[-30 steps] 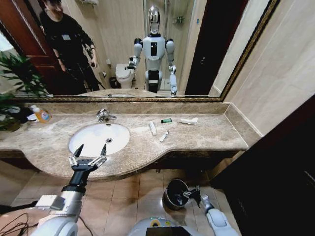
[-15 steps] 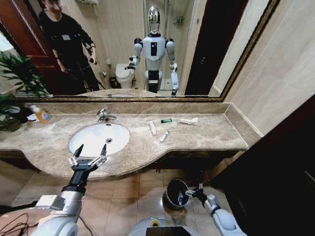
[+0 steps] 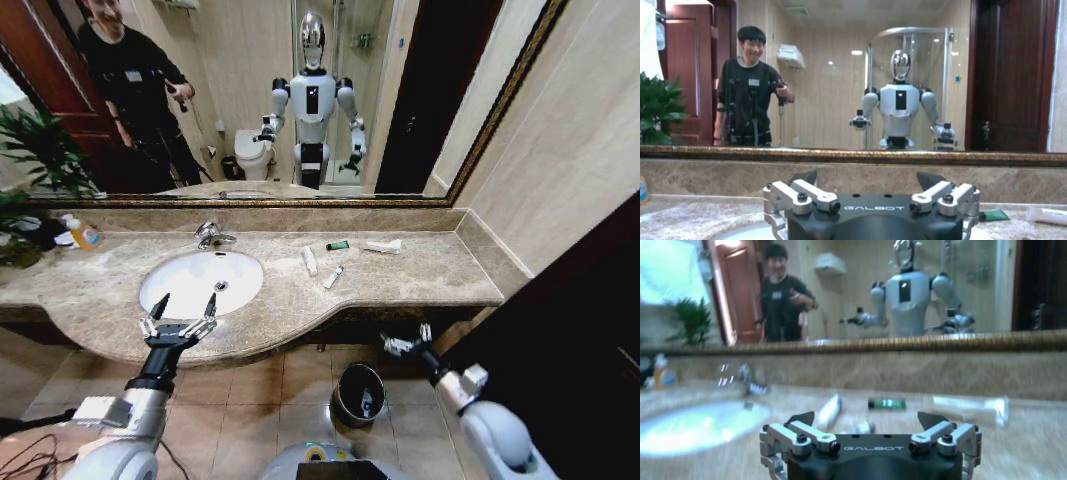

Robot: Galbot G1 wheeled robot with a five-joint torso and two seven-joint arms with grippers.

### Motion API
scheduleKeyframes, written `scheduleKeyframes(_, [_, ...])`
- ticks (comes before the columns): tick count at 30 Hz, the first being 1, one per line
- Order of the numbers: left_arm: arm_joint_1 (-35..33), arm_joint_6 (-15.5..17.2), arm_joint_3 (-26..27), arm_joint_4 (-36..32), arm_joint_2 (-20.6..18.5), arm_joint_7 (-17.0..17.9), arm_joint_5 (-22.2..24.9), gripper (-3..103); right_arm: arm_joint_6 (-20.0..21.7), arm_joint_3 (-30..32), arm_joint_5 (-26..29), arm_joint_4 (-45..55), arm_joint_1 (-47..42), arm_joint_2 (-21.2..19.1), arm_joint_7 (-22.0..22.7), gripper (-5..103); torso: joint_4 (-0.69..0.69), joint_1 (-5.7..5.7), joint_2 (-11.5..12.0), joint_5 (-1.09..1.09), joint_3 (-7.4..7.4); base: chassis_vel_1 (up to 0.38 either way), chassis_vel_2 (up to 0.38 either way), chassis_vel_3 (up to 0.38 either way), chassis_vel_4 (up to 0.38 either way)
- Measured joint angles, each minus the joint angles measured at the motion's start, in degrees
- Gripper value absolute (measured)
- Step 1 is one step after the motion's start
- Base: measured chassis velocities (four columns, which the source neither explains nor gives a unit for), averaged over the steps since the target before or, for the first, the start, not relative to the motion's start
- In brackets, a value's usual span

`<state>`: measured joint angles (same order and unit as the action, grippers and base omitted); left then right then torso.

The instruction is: Pick up the trash from the sink and place it in the trash bin.

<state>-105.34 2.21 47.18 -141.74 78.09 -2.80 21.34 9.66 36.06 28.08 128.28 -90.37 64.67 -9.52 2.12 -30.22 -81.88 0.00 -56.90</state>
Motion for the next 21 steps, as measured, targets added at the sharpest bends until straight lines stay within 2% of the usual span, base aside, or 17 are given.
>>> scheduleKeyframes(1, [0.0,0.0,0.0,0.0,0.0,0.0,0.0,100,2.4,-1.1,0.8,1.2,1.8,-0.4,3.4,100,0.00,0.00,0.0,-0.01,0.00,0.000,0.000,0.000,0.000])
scheduleKeyframes(2, [0.0,0.0,0.0,0.0,0.0,0.0,0.0,100,2.4,-1.1,0.8,1.2,1.8,-0.4,3.4,100,0.00,0.00,0.0,-0.01,0.00,0.000,0.000,0.000,0.000])
scheduleKeyframes(5, [0.0,0.0,0.0,0.0,0.0,0.0,0.0,100,10.9,-6.8,3.2,3.1,8.6,-1.5,17.7,100,0.00,0.00,0.0,-0.01,0.00,0.000,0.000,0.000,0.000])
scheduleKeyframes(6, [0.0,0.0,0.0,0.0,0.0,0.0,0.0,100,10.9,-6.8,3.2,3.1,8.6,-1.5,17.7,100,0.00,0.00,0.0,-0.01,0.00,0.000,0.000,0.000,0.000])
scheduleKeyframes(9, [0.0,0.0,0.0,0.0,0.0,0.0,0.0,100,12.9,-13.5,4.7,-2.0,17.4,-2.5,29.6,100,0.00,0.00,0.0,0.01,0.00,0.000,0.000,0.000,0.000])
scheduleKeyframes(10, [0.0,0.0,0.0,0.0,0.0,0.0,0.0,100,12.9,-13.5,4.7,-2.0,17.4,-2.5,29.6,100,0.00,0.00,0.0,0.01,0.00,0.000,0.000,0.000,0.000])
scheduleKeyframes(12, [0.0,0.0,0.0,0.0,0.0,0.0,0.0,100,13.5,-17.6,5.7,-5.7,22.9,-2.5,34.5,100,0.00,-0.01,0.0,0.00,-0.01,0.000,0.000,0.000,0.000])
scheduleKeyframes(13, [0.0,0.0,0.0,0.0,0.0,0.0,0.0,100,13.6,-19.2,6.1,-7.0,24.9,-2.3,35.6,100,0.00,-0.01,0.0,-0.01,-0.01,0.000,0.000,0.000,0.000])
scheduleKeyframes(21, [0.0,0.0,0.0,0.0,0.0,0.0,0.0,100,14.0,-26.8,7.0,-12.5,32.8,-0.6,36.3,100,0.00,-0.01,0.0,0.00,-0.01,0.000,0.000,0.000,0.000])
